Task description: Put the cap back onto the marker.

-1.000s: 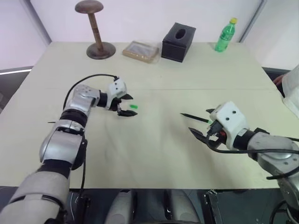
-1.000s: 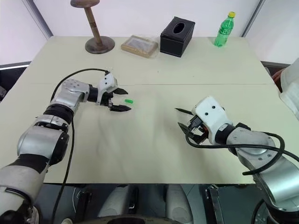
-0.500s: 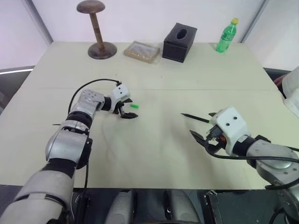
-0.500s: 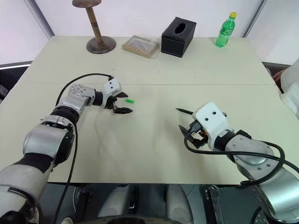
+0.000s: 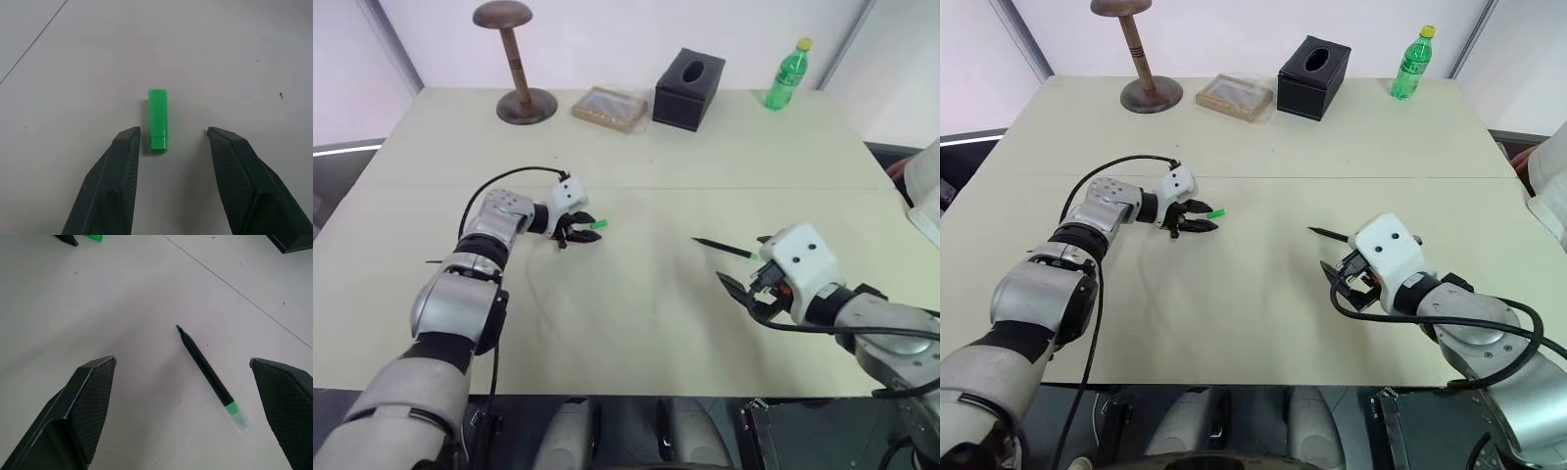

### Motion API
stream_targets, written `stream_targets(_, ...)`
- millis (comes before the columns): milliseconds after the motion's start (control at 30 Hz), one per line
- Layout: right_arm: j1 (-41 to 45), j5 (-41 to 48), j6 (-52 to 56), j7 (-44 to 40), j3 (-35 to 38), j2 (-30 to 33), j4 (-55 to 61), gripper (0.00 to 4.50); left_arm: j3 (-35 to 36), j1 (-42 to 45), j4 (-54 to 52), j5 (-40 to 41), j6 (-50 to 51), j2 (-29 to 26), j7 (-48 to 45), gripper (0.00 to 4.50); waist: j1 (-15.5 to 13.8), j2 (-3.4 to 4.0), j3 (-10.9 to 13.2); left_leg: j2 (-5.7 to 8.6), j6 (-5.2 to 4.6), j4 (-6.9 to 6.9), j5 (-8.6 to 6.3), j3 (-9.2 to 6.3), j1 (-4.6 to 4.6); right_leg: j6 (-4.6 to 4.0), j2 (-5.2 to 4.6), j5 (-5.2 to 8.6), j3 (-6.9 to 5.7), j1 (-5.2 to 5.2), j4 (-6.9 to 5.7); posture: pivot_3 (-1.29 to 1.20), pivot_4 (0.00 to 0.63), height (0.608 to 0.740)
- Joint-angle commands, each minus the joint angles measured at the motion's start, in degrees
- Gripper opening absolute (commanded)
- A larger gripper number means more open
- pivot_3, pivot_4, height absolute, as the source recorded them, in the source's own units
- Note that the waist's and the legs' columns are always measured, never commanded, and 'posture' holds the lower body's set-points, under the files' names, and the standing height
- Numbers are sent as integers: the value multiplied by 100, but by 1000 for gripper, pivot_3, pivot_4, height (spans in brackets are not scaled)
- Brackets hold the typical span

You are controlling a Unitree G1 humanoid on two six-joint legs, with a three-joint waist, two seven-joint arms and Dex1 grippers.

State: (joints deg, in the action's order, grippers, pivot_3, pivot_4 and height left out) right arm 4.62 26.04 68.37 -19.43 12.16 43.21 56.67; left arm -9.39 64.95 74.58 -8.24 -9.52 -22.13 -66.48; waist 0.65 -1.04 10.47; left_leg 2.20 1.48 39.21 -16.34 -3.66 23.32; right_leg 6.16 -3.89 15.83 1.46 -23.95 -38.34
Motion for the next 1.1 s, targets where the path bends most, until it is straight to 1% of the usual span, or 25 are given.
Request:
stream_targets(33, 30, 17, -6, 0, 194, -1, 225, 4493, 2, -62, 23, -104, -64, -18, -27, 2250, 0, 0, 0, 0, 0, 0, 0, 0, 0, 0, 0, 0, 0, 0, 0, 0, 150, 740)
stream_targets(300, 85, 1, 27, 23, 203, 15, 236, 4493, 24, -40, 52, -129, -164, 148, 212, 2250, -15, 0, 0, 0, 0, 0, 0, 0, 0, 0, -2, 0, 0, 2, 1, 0, 150, 740)
stream_targets(633, 82, -13, 124, 27, 257, 14, 315, 4493, 67, -49, 94, -198, -228, 416, 539, 2250, -136, -1, -2, 2, 0, 0, 0, -3, -13, 2, -4, -1, -2, 22, 8, 0, 150, 740)
stream_targets(800, 91, -2, 148, 34, 281, 35, 333, 4493, 59, -48, 117, -262, -233, 457, 612, 2250, -143, -1, -2, 4, 0, 0, 0, -6, -18, 6, -5, -3, -6, 32, 16, 0, 150, 740)
stream_targets(900, 77, 18, 148, 44, 301, 49, 333, 4493, 55, -59, 122, -281, -240, 457, 629, 1356, -141, -1, -2, 4, -1, 0, 0, -8, -21, 6, -5, -3, -7, 37, 17, 0, 150, 740)
stream_targets(967, 57, 18, 143, 41, 316, 52, 333, 4493, 54, -62, 126, -293, -233, 467, 635, 420, -134, -1, -2, 4, -1, 0, 0, -8, -24, 6, -5, -3, -7, 39, 17, 0, 150, 740)
stream_targets(1000, 47, 19, 141, 35, 329, 55, 333, 4493, 55, -64, 127, -302, -231, 472, 636, 51, -132, -1, -2, 4, -1, 0, 0, -7, -26, 6, -5, -3, -7, 40, 17, 0, 150, 740)
stream_targets(1100, 30, 26, 140, 31, 343, 65, 333, 4493, 51, -78, 130, -325, -221, 471, 617, 51, -131, -1, -2, 3, -1, 0, -1, -8, -29, 6, -3, -3, -7, 43, 17, 0, 150, 740)
